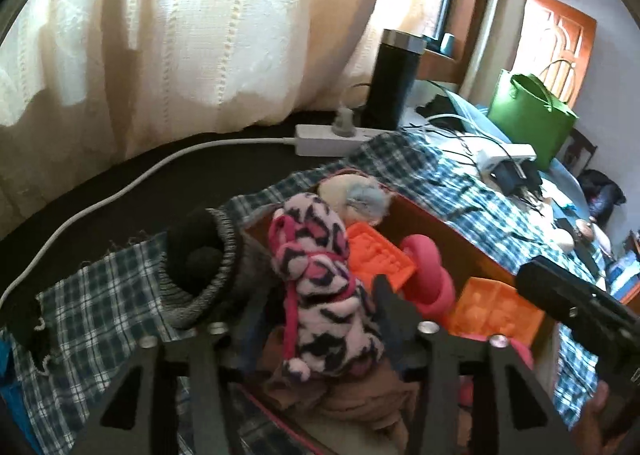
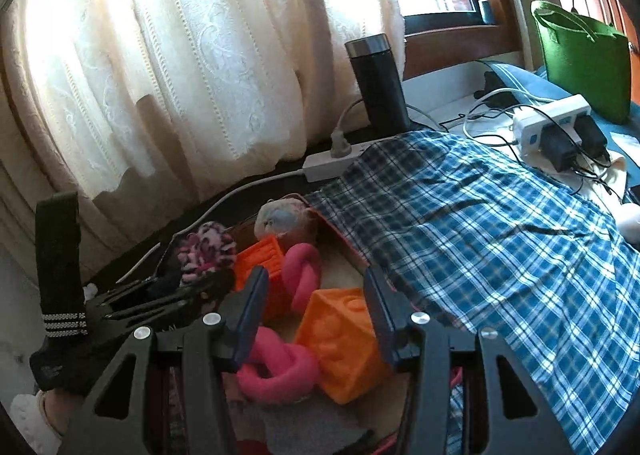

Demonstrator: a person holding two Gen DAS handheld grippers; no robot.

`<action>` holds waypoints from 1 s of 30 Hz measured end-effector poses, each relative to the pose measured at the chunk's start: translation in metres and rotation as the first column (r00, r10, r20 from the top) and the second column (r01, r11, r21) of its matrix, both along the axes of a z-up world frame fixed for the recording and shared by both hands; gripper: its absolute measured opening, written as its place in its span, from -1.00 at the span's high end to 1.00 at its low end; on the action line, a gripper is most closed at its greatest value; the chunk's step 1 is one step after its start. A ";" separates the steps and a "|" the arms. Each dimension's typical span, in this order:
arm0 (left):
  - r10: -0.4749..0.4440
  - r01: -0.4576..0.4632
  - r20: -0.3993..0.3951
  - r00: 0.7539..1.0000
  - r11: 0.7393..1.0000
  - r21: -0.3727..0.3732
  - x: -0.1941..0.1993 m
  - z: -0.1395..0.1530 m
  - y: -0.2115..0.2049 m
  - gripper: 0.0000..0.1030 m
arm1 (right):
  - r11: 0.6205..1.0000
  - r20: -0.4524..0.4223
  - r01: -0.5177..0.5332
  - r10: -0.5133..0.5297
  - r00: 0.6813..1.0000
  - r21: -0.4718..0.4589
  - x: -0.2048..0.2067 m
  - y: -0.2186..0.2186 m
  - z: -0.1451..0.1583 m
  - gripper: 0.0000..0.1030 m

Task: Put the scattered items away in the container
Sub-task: 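Carry the leopard plush and cream hat into the box and release both, then move both grippers toward the white medicine box and blue packet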

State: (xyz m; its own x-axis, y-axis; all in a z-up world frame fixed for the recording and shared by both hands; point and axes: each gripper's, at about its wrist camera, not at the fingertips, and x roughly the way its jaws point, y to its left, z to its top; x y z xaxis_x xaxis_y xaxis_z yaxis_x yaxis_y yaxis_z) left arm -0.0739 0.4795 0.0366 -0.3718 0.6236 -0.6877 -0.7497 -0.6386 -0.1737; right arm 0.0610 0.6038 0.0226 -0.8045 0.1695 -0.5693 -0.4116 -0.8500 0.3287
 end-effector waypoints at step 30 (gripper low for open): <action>0.348 -0.347 -0.015 0.937 0.937 0.024 0.016 0.015 -0.258 -0.40 | 0.944 0.030 -0.321 0.320 0.947 0.074 -0.037 -0.173 0.017 -0.40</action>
